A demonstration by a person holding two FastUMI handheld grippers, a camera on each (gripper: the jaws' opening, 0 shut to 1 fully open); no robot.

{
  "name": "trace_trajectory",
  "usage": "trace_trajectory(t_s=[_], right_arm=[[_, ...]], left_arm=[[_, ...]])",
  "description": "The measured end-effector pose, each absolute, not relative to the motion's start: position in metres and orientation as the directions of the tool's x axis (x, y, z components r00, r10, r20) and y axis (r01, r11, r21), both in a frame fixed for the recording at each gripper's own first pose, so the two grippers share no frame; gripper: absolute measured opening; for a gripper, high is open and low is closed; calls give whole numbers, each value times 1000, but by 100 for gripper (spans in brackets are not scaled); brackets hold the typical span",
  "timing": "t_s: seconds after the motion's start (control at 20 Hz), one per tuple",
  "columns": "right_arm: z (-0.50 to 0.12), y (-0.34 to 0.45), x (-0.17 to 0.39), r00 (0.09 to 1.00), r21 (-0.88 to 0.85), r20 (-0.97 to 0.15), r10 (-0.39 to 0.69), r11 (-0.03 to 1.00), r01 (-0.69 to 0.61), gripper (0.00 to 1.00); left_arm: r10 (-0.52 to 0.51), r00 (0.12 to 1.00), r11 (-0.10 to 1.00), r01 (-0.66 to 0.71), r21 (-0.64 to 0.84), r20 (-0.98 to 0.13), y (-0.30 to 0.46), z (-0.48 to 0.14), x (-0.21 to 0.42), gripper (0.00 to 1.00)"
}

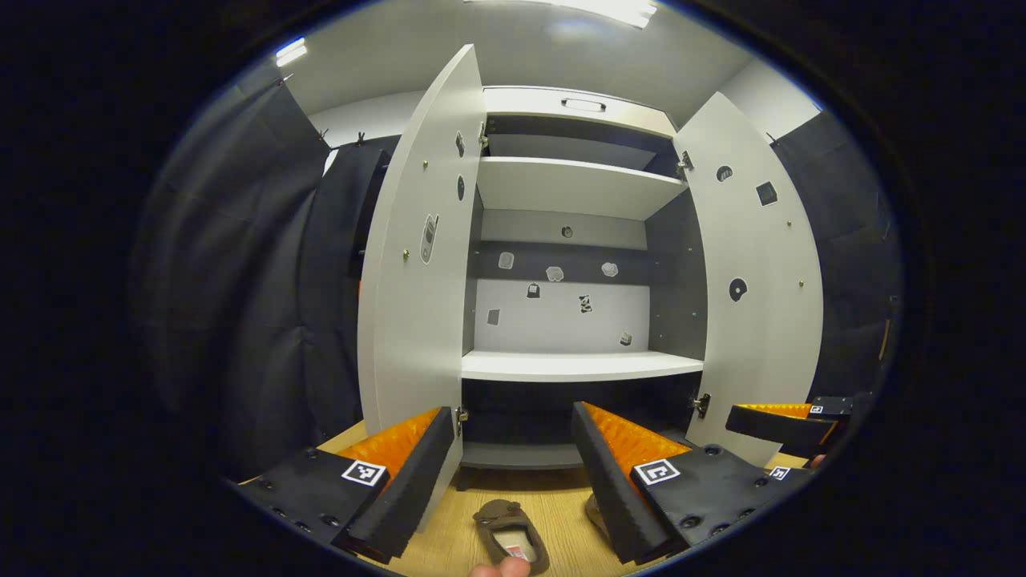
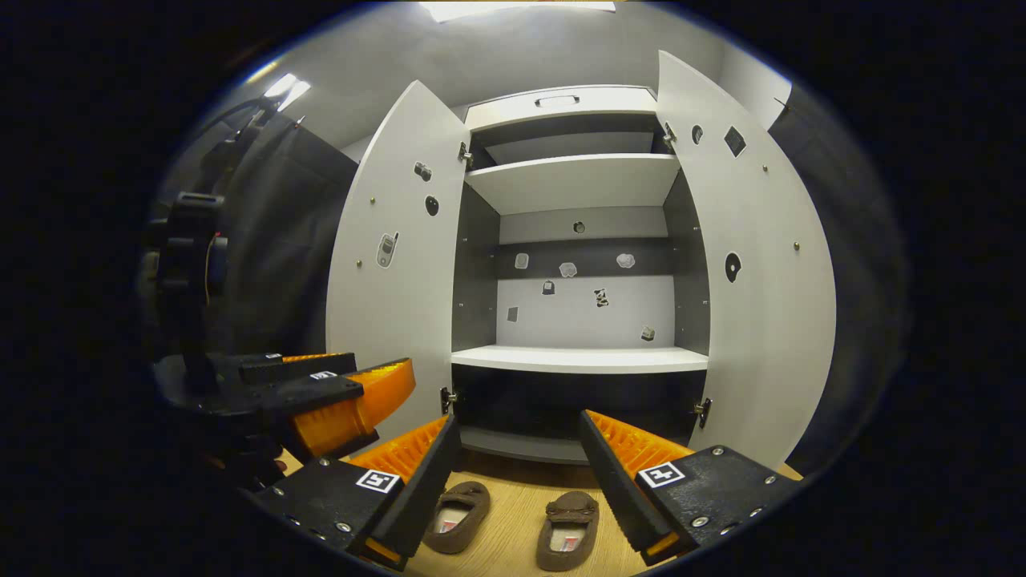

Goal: Grab one shoe with the right hand and put it into the shoe cabinet, grab the other shoe with the left hand and put it into the shoe cabinet; then close the right door with the right hand and the left door with the left hand.

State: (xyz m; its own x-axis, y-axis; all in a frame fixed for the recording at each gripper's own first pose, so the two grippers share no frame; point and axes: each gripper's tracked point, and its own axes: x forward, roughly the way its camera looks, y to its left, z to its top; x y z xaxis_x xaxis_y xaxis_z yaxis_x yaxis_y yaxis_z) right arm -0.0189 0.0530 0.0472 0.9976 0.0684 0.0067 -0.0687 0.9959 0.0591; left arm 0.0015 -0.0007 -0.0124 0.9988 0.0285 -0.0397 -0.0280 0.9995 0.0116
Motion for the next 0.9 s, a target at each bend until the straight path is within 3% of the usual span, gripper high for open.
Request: trace_trajectory(t_s=[0.25,0.55,0.9], right_arm=[[18,59,-14,995,34,-8,99,995,-99,92],[-25,111,-6,971,62,-69,228,973,-224,93],[15,161,25,947,87,46,319,943,-322,92]], left_arm=[[32,999,999,-31,7,-41,-1,-12,-1,96],[45,998,999,-44,31,-41,11,-8,-6,96],[83,996,996,-82,47,-29,39,-1,-15,96]])
